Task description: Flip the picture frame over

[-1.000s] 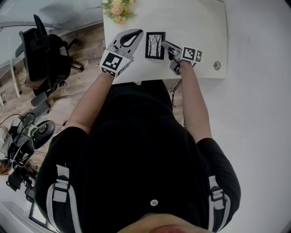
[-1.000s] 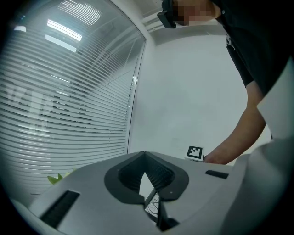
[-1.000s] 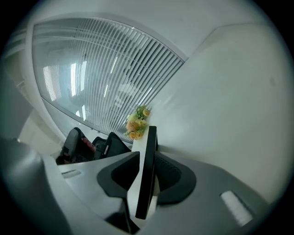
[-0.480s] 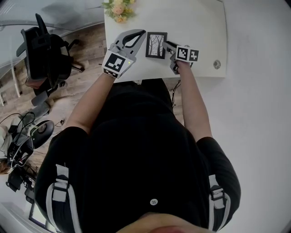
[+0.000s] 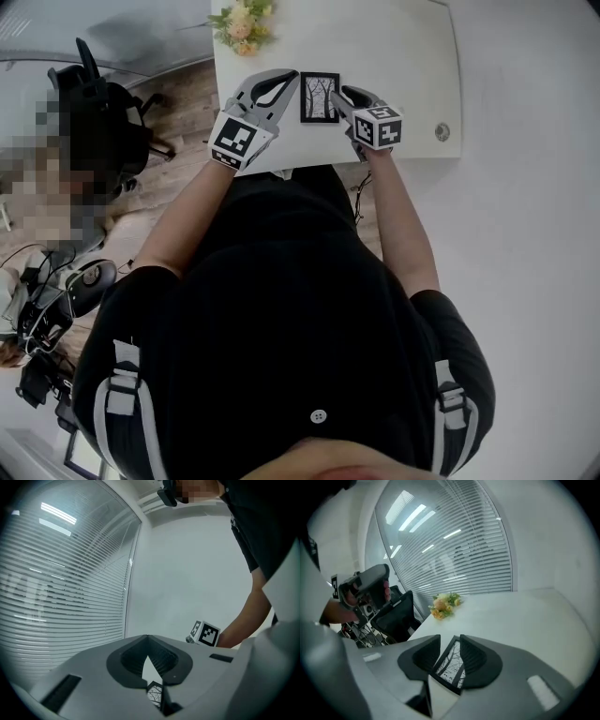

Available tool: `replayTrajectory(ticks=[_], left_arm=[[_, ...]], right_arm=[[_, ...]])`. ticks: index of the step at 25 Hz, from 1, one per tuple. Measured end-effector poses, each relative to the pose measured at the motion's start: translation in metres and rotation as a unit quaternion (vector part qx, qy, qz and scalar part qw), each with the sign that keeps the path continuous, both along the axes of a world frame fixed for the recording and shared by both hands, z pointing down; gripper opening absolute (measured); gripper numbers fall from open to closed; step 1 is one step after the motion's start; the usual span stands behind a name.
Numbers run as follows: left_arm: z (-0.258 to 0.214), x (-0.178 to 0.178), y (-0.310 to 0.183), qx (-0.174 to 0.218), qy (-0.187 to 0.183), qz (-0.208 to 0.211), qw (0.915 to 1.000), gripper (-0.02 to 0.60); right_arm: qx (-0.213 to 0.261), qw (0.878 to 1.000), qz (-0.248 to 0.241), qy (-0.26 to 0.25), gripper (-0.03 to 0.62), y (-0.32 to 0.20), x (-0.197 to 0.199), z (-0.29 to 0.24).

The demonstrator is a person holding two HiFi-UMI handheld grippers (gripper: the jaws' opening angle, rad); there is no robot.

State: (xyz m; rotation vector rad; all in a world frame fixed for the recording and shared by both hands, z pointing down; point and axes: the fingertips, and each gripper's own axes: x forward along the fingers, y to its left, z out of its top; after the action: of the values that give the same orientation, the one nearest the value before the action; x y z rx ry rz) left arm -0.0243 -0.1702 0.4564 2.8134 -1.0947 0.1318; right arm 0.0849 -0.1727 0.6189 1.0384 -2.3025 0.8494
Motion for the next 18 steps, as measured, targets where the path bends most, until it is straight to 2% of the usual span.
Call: replayTrajectory(ticks=[6, 9, 12, 18], left_arm=[[-0.018, -0.001, 0.015, -0.007, 0.005, 0.015, 0.9999, 0.003], [-0.036, 0.002, 0.021, 0.001, 0.016, 0.021, 0.9997, 0.003], [-0.047, 0.008, 0.026, 0.009, 0.011, 0.031, 0.9994, 0.003], [-0.066, 0.016, 0.034, 0.019, 0.016, 0.048, 0.9985, 0.003]], right_arm=[[0.1, 0.994, 0.016, -0.045, 0.127, 0.014, -0.005, -0.081], [0.152, 0.986, 0.024, -0.068, 0.109, 0.021, -0.008, -0.124], [0.202, 0.976, 0.023, -0.08, 0.076, 0.029, -0.011, -0.161], [0.264, 0.961, 0.016, -0.081, 0.032, 0.045, -0.011, -0.208]])
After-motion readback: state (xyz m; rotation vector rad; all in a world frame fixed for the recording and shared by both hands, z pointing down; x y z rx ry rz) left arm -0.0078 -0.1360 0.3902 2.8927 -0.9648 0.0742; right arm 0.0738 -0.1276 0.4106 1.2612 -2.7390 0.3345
